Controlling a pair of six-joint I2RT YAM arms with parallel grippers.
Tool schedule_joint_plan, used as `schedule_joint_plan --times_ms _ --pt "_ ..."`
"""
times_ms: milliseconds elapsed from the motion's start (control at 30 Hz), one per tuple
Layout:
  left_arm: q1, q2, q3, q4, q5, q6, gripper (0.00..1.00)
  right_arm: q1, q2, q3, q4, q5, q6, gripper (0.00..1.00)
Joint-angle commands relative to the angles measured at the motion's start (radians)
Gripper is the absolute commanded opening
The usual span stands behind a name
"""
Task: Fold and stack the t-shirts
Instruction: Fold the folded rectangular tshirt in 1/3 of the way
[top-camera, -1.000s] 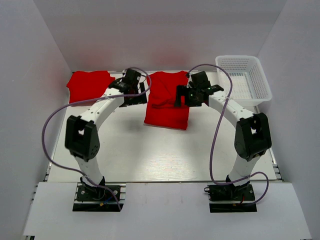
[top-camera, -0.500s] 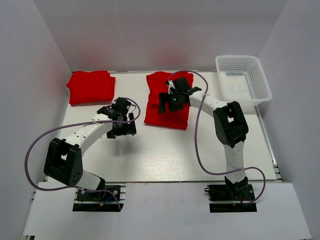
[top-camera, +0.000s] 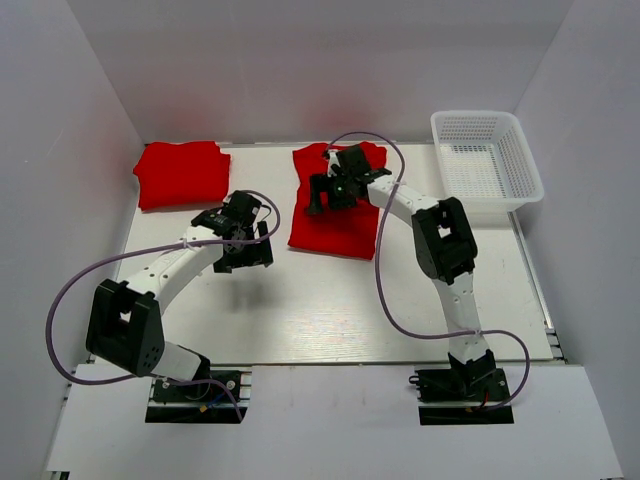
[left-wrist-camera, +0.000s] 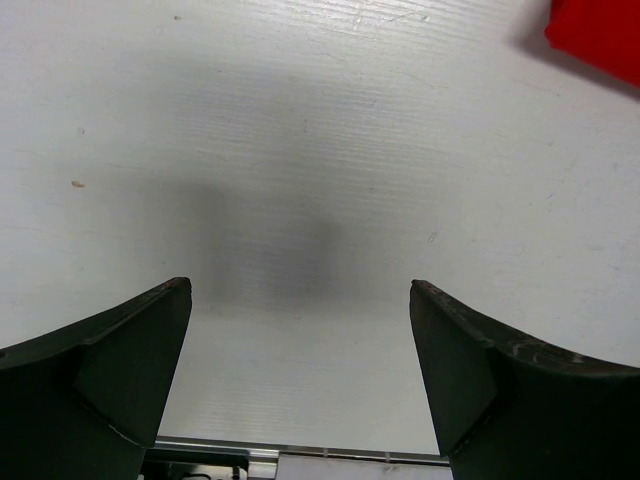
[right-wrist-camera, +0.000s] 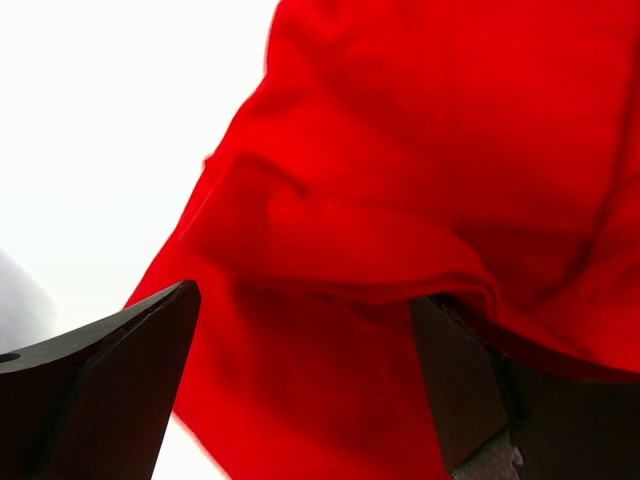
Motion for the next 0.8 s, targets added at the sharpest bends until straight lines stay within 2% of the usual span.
schedule_joint_plan --times_ms 0,333,533,600,633,667,733,767 --pt "-0.002 -0.038 0.035 -0.010 -0.027 0.024 1.00 -0.014 0.034 0.090 0.016 0.067 -0.027 0.91" --pt "-0.002 -0.065 0.035 -0.020 -0.027 0.034 1.00 -0.050 0.123 0.304 0.020 0.138 -0.018 0.91" --pt "-0.002 -0.066 0.035 -0.011 -0.027 0.034 1.00 -0.050 0.022 0.258 -0.018 0.184 -0.070 0.91" --pt "-0.002 -0.050 0.044 0.019 -0.006 0.034 1.00 -0.047 -0.053 0.209 -0.042 0.233 -0.064 0.91" --pt "-0.002 -0.027 0.057 0.033 0.015 0.034 1.00 -0.050 -0.073 0.119 -0.059 0.245 -0.043 0.91" --pt "-0.002 -0.012 0.066 0.067 0.029 0.034 1.00 -0.053 -0.164 0.079 -0.073 0.264 -0.031 0.91" --pt "-0.002 0.025 0.104 0.091 0.058 0.034 1.00 -0.050 -0.234 -0.013 -0.069 0.369 0.021 0.91" --pt "-0.002 0.063 0.118 0.119 0.059 0.034 1.00 -0.053 -0.357 -0.184 -0.032 0.373 0.035 0.91"
